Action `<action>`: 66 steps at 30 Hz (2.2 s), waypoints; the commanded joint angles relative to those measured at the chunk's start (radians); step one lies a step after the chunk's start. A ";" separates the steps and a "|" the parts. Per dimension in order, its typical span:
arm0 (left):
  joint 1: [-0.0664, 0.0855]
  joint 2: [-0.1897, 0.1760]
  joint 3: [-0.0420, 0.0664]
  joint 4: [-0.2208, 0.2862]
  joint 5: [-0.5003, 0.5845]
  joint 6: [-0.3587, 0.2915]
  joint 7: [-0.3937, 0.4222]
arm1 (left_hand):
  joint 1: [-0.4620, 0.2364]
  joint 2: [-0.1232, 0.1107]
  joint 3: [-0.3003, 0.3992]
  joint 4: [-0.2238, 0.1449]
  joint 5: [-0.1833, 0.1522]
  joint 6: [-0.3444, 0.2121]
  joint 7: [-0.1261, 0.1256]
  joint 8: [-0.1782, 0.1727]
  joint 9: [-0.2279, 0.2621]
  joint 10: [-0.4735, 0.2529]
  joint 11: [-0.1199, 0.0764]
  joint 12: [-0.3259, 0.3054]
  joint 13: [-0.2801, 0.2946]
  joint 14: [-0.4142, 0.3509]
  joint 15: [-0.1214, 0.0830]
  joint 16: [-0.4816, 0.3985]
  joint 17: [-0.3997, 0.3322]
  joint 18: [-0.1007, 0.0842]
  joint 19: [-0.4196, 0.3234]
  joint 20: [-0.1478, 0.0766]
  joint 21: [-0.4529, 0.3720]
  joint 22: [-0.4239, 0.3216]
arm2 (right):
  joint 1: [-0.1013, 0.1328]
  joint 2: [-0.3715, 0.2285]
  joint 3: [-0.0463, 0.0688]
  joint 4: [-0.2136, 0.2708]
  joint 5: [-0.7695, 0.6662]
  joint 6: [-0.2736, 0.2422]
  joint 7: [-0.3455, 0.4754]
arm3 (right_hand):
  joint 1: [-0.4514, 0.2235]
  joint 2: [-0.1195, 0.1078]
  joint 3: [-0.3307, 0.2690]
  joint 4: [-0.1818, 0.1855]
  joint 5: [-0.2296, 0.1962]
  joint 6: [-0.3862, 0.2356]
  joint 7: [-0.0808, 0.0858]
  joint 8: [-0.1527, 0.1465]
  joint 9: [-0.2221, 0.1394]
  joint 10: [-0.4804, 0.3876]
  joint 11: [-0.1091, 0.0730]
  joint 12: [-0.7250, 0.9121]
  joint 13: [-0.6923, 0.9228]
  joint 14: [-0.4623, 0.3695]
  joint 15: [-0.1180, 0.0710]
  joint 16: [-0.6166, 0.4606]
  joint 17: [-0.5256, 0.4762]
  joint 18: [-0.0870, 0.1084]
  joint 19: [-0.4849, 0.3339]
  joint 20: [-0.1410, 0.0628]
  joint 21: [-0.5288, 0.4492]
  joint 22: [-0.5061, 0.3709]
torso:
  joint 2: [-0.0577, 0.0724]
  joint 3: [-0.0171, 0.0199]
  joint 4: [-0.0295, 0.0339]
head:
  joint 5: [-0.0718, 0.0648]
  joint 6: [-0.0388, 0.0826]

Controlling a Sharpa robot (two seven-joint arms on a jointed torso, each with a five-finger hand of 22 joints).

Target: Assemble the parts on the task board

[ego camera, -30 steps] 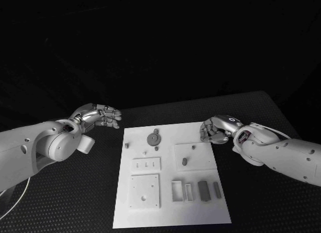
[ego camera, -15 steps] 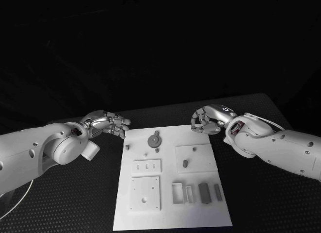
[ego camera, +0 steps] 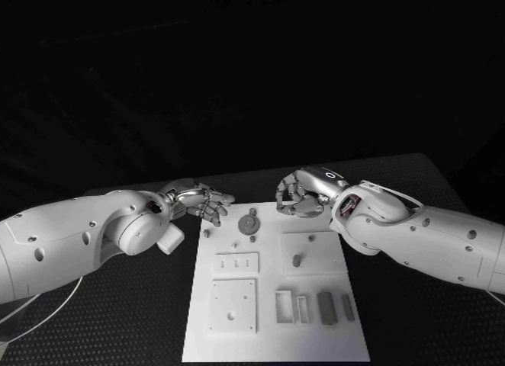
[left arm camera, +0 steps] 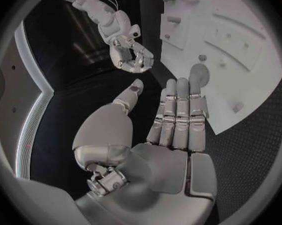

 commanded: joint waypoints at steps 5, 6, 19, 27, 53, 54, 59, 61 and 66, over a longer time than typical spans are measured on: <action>0.002 0.018 0.000 0.011 -0.089 -0.027 -0.087 | -0.013 0.003 0.000 0.001 -0.003 0.011 0.009 -0.002 -0.004 0.005 -0.005 0.007 0.018 -0.005 -0.004 0.007 0.016 0.000 -0.006 -0.009 0.005 0.009 | 0.000 0.043 0.000 0.018 -0.025 0.030 -0.031 | -0.014 0.003 0.000 0.009 0.004 0.025 0.018 0.000 0.000 0.004 -0.005 -0.005 0.001 0.001 -0.005 -0.004 0.002 0.012 0.003 -0.007 0.007 0.020 | -0.005 -0.0034 -0.0010 | 0.014 0.003; 0.002 0.022 0.000 0.010 -0.089 -0.026 -0.087 | -0.015 0.003 0.000 0.002 -0.003 0.012 0.009 -0.003 -0.005 0.005 -0.005 0.007 0.019 -0.005 -0.004 0.007 0.018 -0.001 -0.006 -0.009 0.005 0.009 | 0.000 0.049 0.000 0.019 -0.026 0.031 -0.031 | -0.014 0.003 0.000 0.009 0.004 0.024 0.018 -0.001 0.000 0.004 -0.005 -0.006 0.001 0.001 -0.005 -0.005 0.002 0.012 0.003 -0.007 0.007 0.020 | -0.005 -0.0037 -0.0015 | 0.015 0.002; 0.002 0.032 -0.001 0.033 -0.089 -0.014 -0.076 | -0.036 0.003 -0.002 0.018 -0.003 0.015 0.009 -0.006 -0.010 0.001 -0.005 0.007 0.035 -0.007 -0.005 0.007 0.028 -0.001 -0.007 -0.011 0.005 0.016 | 0.000 0.115 -0.002 0.007 -0.036 0.062 -0.039 | -0.014 0.006 0.002 0.009 0.004 0.021 0.019 -0.004 0.000 0.004 -0.004 -0.007 0.001 0.001 -0.005 -0.005 0.003 0.012 0.003 -0.008 0.007 0.020 | -0.003 -0.0015 0.0001 | 0.013 0.004; 0.001 0.026 0.000 0.042 -0.115 -0.005 -0.054 | -0.051 0.003 -0.003 0.029 -0.003 0.034 0.002 0.000 -0.010 0.011 -0.012 0.015 0.054 0.006 -0.012 0.014 0.042 0.001 0.001 -0.016 0.010 0.026 | -0.002 0.139 -0.009 -0.011 -0.045 0.074 -0.041 | -0.015 0.005 0.001 0.010 0.004 0.020 0.020 -0.005 0.000 0.004 -0.004 -0.008 0.001 0.001 -0.005 -0.006 0.004 0.012 0.002 -0.008 0.007 0.020 | -0.003 -0.0032 0.0037 | 0.018 -0.003; 0.002 0.039 -0.001 0.040 -0.141 0.031 -0.090 | -0.041 0.006 -0.002 0.017 -0.003 0.046 -0.003 0.003 -0.011 0.016 -0.016 0.018 0.074 0.011 -0.016 0.018 0.056 -0.001 0.003 -0.020 0.013 0.038 | -0.004 0.160 -0.010 -0.010 -0.045 0.076 -0.037 | -0.018 0.006 0.000 0.011 0.003 0.020 0.020 -0.007 0.000 0.003 -0.003 -0.009 0.002 0.001 -0.004 -0.006 0.005 0.012 0.002 -0.008 0.007 0.020 | -0.003 -0.0006 0.0005 | 0.026 -0.012; 0.002 0.040 -0.001 0.040 -0.141 0.034 -0.090 | -0.041 0.006 -0.002 0.017 -0.003 0.047 -0.003 0.003 -0.011 0.017 -0.017 0.019 0.075 0.011 -0.016 0.018 0.057 -0.001 0.003 -0.020 0.013 0.038 | -0.004 0.162 -0.010 -0.011 -0.045 0.077 -0.036 | -0.019 0.006 0.000 0.011 0.003 0.020 0.020 -0.007 0.000 0.003 -0.003 -0.009 0.002 0.001 -0.004 -0.006 0.005 0.012 0.002 -0.008 0.007 0.020 | -0.003 -0.0002 0.0006 | 0.026 -0.012; 0.002 0.043 -0.001 0.039 -0.141 0.035 -0.090 | -0.046 0.010 -0.003 0.019 -0.003 0.061 -0.009 0.009 -0.009 0.027 -0.022 0.023 0.087 0.020 -0.021 0.024 0.065 -0.001 0.009 -0.024 0.017 0.045 | -0.005 0.167 -0.010 -0.013 -0.045 0.080 -0.035 | -0.019 0.007 0.000 0.011 0.003 0.020 0.020 -0.007 0.000 0.003 -0.003 -0.009 0.002 0.001 -0.004 -0.007 0.005 0.012 0.002 -0.008 0.007 0.020 | -0.003 -0.0004 -0.0007 | 0.029 -0.014; 0.002 0.044 -0.001 0.039 -0.141 0.030 -0.090 | -0.048 0.011 -0.003 0.021 -0.003 0.064 -0.011 0.010 -0.009 0.030 -0.024 0.025 0.090 0.023 -0.022 0.026 0.067 -0.001 0.012 -0.026 0.018 0.047 | -0.005 0.168 -0.010 -0.014 -0.045 0.084 -0.035 | -0.019 0.007 0.000 0.011 0.003 0.020 0.020 -0.007 0.000 0.003 -0.003 -0.009 0.002 0.001 -0.004 -0.007 0.005 0.012 0.002 -0.008 0.007 0.020 | -0.003 -0.0011 -0.0003 | 0.030 -0.015; 0.002 0.044 -0.001 0.038 -0.141 0.030 -0.088 | -0.050 0.014 -0.002 0.022 -0.003 0.075 -0.016 0.014 -0.008 0.038 -0.028 0.028 0.099 0.030 -0.026 0.030 0.072 -0.001 0.018 -0.029 0.022 0.052 | -0.006 0.174 -0.010 -0.018 -0.045 0.085 -0.035 | -0.019 0.007 0.000 0.011 0.004 0.020 0.020 -0.007 0.000 0.003 -0.003 -0.009 0.002 0.001 -0.004 -0.007 0.005 0.012 0.002 -0.008 0.007 0.020 | -0.004 -0.0019 0.0005 | 0.031 -0.017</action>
